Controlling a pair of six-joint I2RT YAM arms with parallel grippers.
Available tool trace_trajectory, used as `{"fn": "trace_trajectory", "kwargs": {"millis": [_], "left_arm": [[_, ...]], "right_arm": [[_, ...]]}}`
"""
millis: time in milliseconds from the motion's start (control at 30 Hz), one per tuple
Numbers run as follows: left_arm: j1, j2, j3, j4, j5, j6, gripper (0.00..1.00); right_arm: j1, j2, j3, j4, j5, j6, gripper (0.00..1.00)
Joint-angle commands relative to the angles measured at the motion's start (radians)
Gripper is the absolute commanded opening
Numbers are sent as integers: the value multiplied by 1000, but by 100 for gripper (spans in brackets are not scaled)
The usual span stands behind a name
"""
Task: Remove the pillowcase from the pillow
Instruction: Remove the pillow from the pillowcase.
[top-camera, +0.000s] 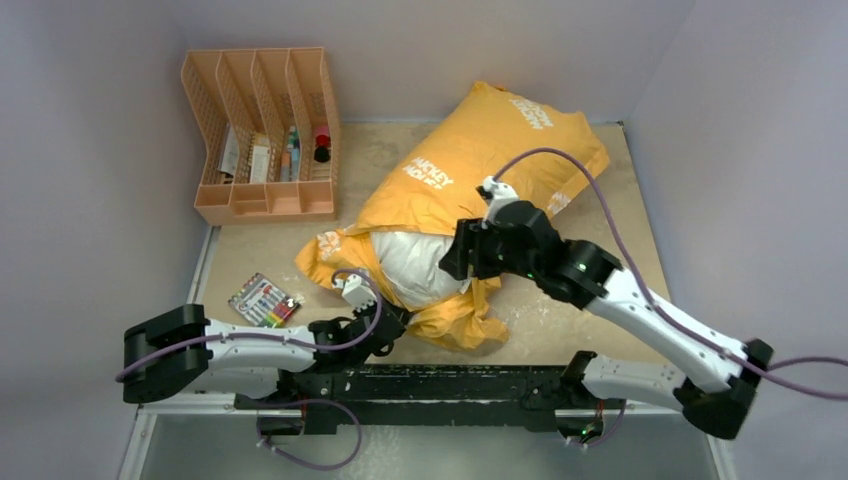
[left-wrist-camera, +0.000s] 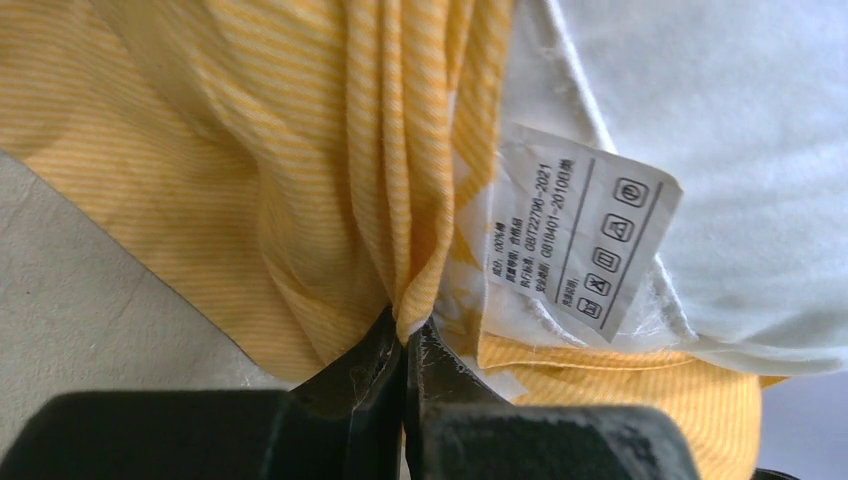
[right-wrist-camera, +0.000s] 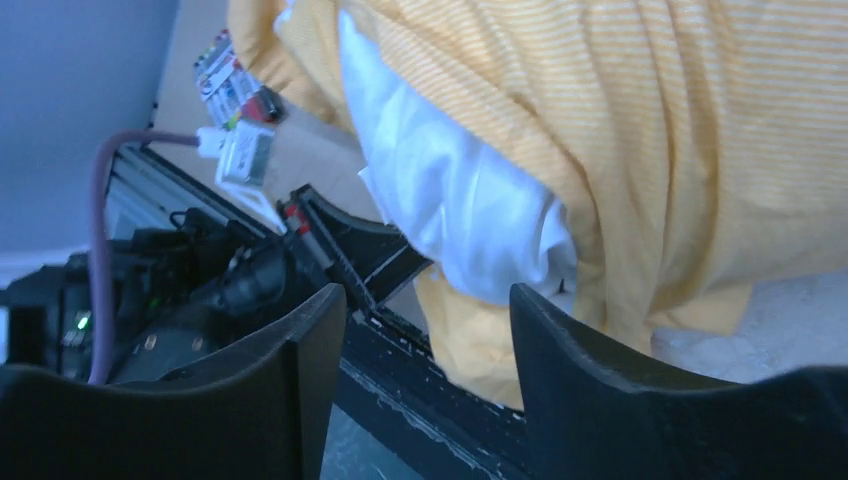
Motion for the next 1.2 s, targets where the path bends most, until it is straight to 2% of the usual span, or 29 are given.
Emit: {"fn": "trace_trajectory", "kwargs": {"millis": [0, 100, 200, 300, 400, 467, 567, 600, 633, 667, 700, 733, 767, 900, 933, 1000, 1100, 1167], "left_arm": [[-12, 8, -59, -23, 72, 9, 0], [-12, 14, -55, -38, 72, 11, 0], [-13, 23, -37, -58, 73, 22, 0], [-14, 30, -29, -59, 79, 29, 0], [-12, 48, -26, -31, 87, 42, 0], [-12, 64, -11, -32, 96, 56, 0], [-13, 90, 28, -54, 116, 86, 0], [-13, 96, 37, -60, 122, 98, 0], [-12, 100, 43, -64, 124, 104, 0], [-13, 101, 44, -65, 124, 106, 0], [-12, 96, 45, -64, 124, 105, 0], [-12, 88, 45, -66, 124, 105, 0], [-12, 75, 47, -77, 121, 104, 0], [-12, -10, 83, -199, 93, 118, 1], [-12, -37, 105, -261, 82, 137, 14], [-12, -98, 158, -344, 60, 177, 30], [-13, -162, 240, -301, 64, 241, 48], [-14, -144, 326, -303, 92, 317, 53]], "right_arm": [[9, -186, -115, -34, -16, 89, 72], [7, -298, -268, -45, -8, 246, 77], [7, -373, -407, 7, -16, 368, 76], [7, -398, -536, 120, -71, 521, 74], [6, -403, -644, 364, -79, 670, 68], [7, -379, -664, 458, -75, 715, 67], [6, -294, -593, 361, -19, 731, 67], [7, -259, -565, 300, 1, 752, 64], [7, -219, -541, 250, 16, 774, 55], [7, -187, -521, 215, 18, 780, 43], [7, -158, -509, 195, 9, 771, 24], [7, -136, -501, 176, -7, 760, 10], [6, -120, -504, 168, -16, 759, 3], [7, -109, -595, 203, -32, 761, 0], [7, -117, -628, 218, -40, 766, 0], [7, -145, -691, 240, -33, 782, 0], [7, -184, -765, 250, -30, 800, 0], [7, -211, -797, 261, -20, 831, 0]]}}
